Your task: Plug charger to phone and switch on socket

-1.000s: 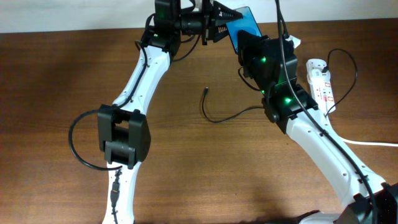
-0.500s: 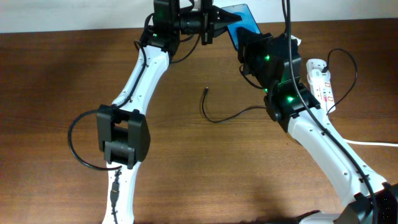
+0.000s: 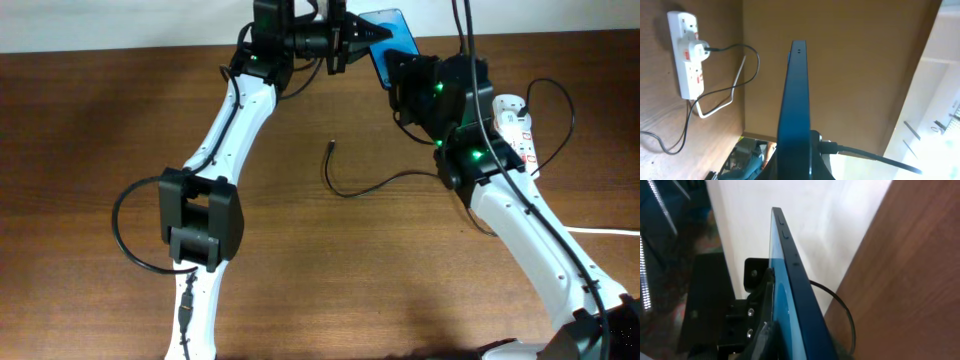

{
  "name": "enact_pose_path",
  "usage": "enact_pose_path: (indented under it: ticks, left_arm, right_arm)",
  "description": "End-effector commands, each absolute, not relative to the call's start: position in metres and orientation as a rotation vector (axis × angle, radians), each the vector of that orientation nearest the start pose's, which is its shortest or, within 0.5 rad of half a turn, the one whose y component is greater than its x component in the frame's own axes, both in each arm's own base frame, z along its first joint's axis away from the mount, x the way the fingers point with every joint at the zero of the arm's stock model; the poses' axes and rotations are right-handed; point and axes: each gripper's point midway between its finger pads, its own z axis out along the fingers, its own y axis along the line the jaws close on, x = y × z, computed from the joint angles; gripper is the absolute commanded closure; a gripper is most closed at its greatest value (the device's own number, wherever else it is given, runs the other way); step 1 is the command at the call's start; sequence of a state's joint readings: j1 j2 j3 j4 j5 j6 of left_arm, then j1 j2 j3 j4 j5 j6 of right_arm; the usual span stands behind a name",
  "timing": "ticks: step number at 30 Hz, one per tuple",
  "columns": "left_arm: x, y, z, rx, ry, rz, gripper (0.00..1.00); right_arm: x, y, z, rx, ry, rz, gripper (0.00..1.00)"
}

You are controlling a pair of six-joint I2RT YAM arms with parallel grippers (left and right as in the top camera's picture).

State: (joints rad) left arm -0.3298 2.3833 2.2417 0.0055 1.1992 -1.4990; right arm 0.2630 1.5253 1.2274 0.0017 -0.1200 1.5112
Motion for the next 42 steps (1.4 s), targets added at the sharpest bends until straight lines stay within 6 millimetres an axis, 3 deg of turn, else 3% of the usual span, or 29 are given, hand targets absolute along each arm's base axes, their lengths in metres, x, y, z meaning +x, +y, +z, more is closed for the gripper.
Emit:
enact_pose_path:
  ticks: [1,4,6,9,15,18,21,26,32,36,39,40,42]
  left_arm:
    - [0.519,-0.332,0.306,-0.027,2.236,-2.105,1.0]
    - [0.519,-0.332,0.302,-0.014,2.243,-2.09,1.0]
    - [0.52,-0.326,0.298,-0.009,2.249,-2.073,1.0]
    - [0.522,-0.32,0.287,-0.034,2.281,-2.037,1.0]
    - [0.527,-0.315,0.281,-0.066,2.291,-2.011,1.0]
    - [0.534,-0.301,0.281,-0.049,2.263,-1.983,1.0]
    - [0.544,-0.278,0.278,-0.114,2.268,-1.972,1.0]
    - [0.562,-0.237,0.277,-0.262,2.254,-1.966,1.0]
    - [0.583,-0.18,0.277,-0.388,2.199,-1.924,1.0]
    - [0.593,-0.141,0.277,-0.454,2.159,-1.891,1.0]
    - [0.595,-0.125,0.278,-0.469,2.145,-1.89,1.0]
    - [0.594,-0.121,0.278,-0.461,2.141,-1.893,1.0]
    - [0.593,-0.119,0.279,-0.453,2.141,-1.899,1.0]
  right_arm:
    - [0.473,0.136,0.271,1.162,1.815,1.218,0.75]
    - [0.471,0.136,0.267,1.142,1.839,1.197,0.75]
    - [0.479,0.107,0.271,1.146,1.801,1.18,0.74]
    - [0.479,0.098,0.273,1.085,1.835,1.199,0.74]
    - [0.475,0.086,0.278,0.752,1.935,1.156,0.51]
    - [0.467,0.076,0.269,0.695,1.998,1.155,0.43]
    - [0.453,0.07,0.246,0.648,2.116,1.106,0.43]
    - [0.431,0.087,0.229,0.403,2.262,1.038,0.48]
    - [0.417,0.087,0.246,0.275,2.406,0.869,0.45]
    - [0.417,0.106,0.247,0.194,2.548,0.722,0.43]
    - [0.426,0.13,0.235,0.153,2.629,0.733,0.34]
    - [0.432,0.143,0.223,0.129,2.662,0.742,0.28]
    - [0.438,0.161,0.203,0.137,2.699,0.776,0.03]
